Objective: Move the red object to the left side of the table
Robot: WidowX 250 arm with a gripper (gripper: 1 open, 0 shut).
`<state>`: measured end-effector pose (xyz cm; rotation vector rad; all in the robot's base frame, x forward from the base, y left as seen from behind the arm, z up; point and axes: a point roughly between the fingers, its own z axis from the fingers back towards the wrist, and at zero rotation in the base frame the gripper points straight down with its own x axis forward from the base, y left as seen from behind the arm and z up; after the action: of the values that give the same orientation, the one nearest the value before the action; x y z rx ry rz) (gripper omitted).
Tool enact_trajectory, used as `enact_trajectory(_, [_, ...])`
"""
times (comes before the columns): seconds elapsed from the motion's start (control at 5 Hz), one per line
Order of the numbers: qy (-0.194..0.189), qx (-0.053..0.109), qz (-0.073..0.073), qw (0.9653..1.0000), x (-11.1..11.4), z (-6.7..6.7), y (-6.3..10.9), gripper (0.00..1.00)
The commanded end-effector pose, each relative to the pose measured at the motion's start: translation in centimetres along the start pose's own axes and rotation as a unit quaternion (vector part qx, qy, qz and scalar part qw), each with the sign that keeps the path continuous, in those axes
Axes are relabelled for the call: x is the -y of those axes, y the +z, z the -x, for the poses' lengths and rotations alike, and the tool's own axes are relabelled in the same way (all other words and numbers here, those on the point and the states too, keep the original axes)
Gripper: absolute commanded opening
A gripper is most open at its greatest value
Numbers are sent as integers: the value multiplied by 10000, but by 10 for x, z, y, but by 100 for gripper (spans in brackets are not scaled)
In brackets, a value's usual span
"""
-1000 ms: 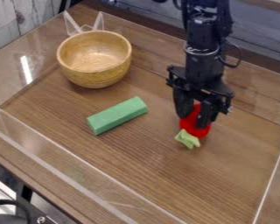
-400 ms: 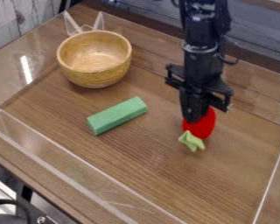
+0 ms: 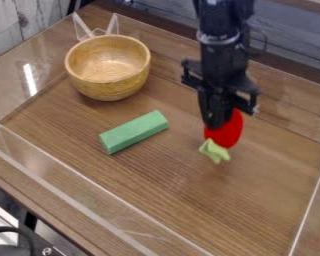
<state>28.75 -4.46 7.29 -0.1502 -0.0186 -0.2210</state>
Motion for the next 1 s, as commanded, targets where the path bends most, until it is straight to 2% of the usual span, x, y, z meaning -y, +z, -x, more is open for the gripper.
enact_trajectory(0.0, [-138, 84, -75, 9998, -2, -1, -5, 0])
enact_trajectory(0.4, [-72, 485, -37, 9988, -8, -2, 38, 0])
enact_trajectory(0.8, [-347, 245, -59, 9991, -3, 3, 0, 0])
